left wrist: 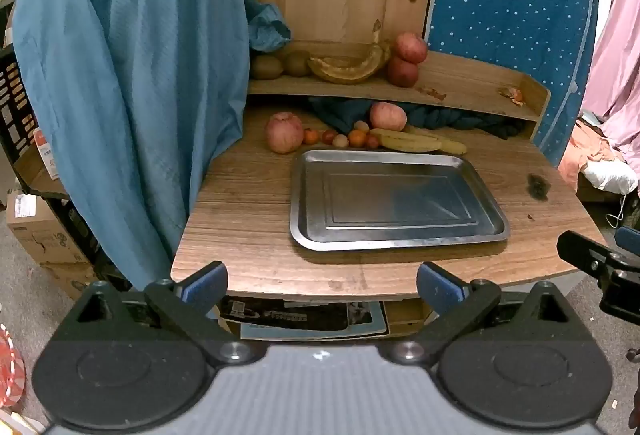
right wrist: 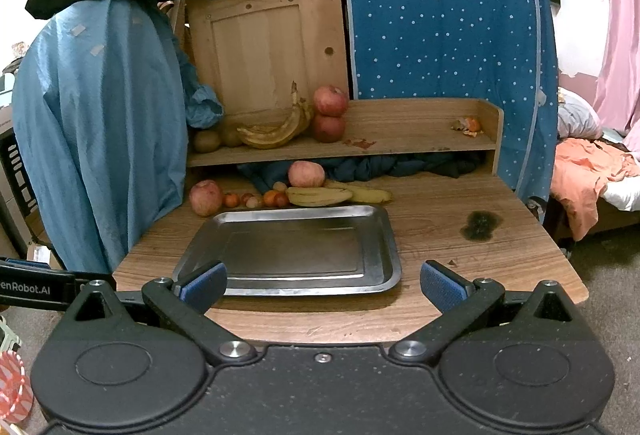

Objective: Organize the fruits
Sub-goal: 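Move both tools forward over the steel tray toward the fruit row, then grasp the large red apple with the left tool while the right tool grasps a small orange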

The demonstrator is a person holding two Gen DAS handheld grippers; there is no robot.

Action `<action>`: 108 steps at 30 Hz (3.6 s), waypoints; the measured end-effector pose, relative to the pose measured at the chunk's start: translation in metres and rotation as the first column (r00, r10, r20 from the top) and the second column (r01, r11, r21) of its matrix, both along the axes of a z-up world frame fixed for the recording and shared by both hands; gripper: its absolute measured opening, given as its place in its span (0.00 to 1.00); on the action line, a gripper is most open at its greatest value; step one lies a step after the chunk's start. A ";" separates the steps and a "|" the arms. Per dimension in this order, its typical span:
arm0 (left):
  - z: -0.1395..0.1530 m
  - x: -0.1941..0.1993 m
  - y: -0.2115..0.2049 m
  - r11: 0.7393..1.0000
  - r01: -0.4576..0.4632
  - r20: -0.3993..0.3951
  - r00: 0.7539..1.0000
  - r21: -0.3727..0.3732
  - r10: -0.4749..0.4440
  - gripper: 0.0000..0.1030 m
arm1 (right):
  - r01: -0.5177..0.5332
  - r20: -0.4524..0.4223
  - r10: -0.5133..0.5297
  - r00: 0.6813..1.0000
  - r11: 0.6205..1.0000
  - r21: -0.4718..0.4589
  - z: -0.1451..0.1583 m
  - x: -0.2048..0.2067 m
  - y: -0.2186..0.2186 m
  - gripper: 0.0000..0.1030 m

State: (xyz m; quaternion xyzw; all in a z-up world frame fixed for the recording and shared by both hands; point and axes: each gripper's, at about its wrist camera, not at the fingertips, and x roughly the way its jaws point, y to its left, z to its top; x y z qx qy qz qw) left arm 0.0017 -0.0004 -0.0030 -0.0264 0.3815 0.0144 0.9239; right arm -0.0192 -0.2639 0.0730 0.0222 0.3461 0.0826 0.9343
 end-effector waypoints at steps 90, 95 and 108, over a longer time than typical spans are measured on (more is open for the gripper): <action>-0.083 0.316 0.077 1.000 -0.013 -0.318 0.948 -0.015 0.007 1.00 | -0.339 -0.292 0.289 0.912 0.931 -0.136 -0.097 0.273 0.124 0.99; -0.086 0.324 0.081 1.000 -0.009 -0.325 0.946 -0.015 0.004 1.00 | -0.363 -0.290 0.308 0.906 0.918 -0.158 -0.103 0.281 0.133 0.99; -0.090 0.354 0.080 1.000 0.008 -0.337 0.942 -0.015 -0.013 1.00 | -0.448 -0.305 0.394 0.867 0.884 -0.133 -0.123 0.304 0.151 0.94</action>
